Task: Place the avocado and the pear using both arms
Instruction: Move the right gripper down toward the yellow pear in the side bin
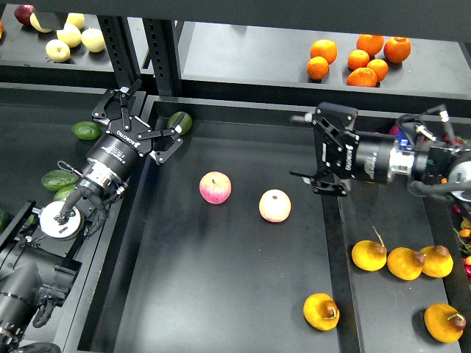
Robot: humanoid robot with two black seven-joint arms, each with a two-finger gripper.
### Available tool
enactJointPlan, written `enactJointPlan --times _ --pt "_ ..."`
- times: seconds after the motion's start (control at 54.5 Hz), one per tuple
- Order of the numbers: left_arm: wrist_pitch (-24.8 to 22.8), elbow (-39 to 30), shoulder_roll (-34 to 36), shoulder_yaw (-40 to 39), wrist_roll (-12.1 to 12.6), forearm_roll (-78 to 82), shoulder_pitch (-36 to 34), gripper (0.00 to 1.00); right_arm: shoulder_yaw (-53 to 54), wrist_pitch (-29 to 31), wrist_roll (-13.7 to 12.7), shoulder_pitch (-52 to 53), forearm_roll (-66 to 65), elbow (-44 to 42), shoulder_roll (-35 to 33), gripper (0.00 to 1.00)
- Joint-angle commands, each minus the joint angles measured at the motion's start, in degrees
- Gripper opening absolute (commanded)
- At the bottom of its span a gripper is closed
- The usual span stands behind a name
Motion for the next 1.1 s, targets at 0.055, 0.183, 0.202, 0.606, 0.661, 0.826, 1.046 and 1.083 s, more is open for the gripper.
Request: enactJointPlan --times 0.055,0.183,0.202,0.606,0.661,0.826,1.046,1.083 --pt "0.0 -0.1 0.0 0.0 -0.1 0.0 0.1 1.0 -7.1 0.0 0.0 0.4 -0.4 1.6 -4.7 0.99" --pt "0.0 -0.5 0.0 0.0 -0.1 0.1 0.1 1.0 -13.9 0.0 0.0 2.1 -1.1 1.7 -8.3 0.99" --pt "0.0 -0.5 0.0 0.0 -0.1 0.0 0.1 1.0 -14.2 0.0 0.0 2.2 -1.2 1.7 -8.4 0.99" --pt "0.0 -0.8 0.0 0.0 -0.1 0.1 0.1 1.0 -22.7 0.0 0.0 -0.3 -12.9 0.3 -9.0 0.99" --pt "0.0 -0.8 0.0 0.0 -0.1 0.1 0.1 1.0 -22.7 0.0 0.0 -1.1 -13.4 0.3 -8.3 0.99" --pt "0.0 -0.7 0.0 0.0 -0.1 0.1 0.1 1.0 -22.8 0.0 0.0 -3.6 -15.5 -0.7 -6.2 0.99" --pt "0.0 -0.6 0.0 0.0 -0.1 0.1 0.1 1.0 -22.2 0.0 0.0 -6.1 -18.8 -4.4 -1.9 0.99" --pt "0.0 -0.6 0.0 0.0 -0.1 0.1 0.1 1.0 -22.1 0.0 0.0 -6.5 -19.0 -5.0 -1.1 0.99"
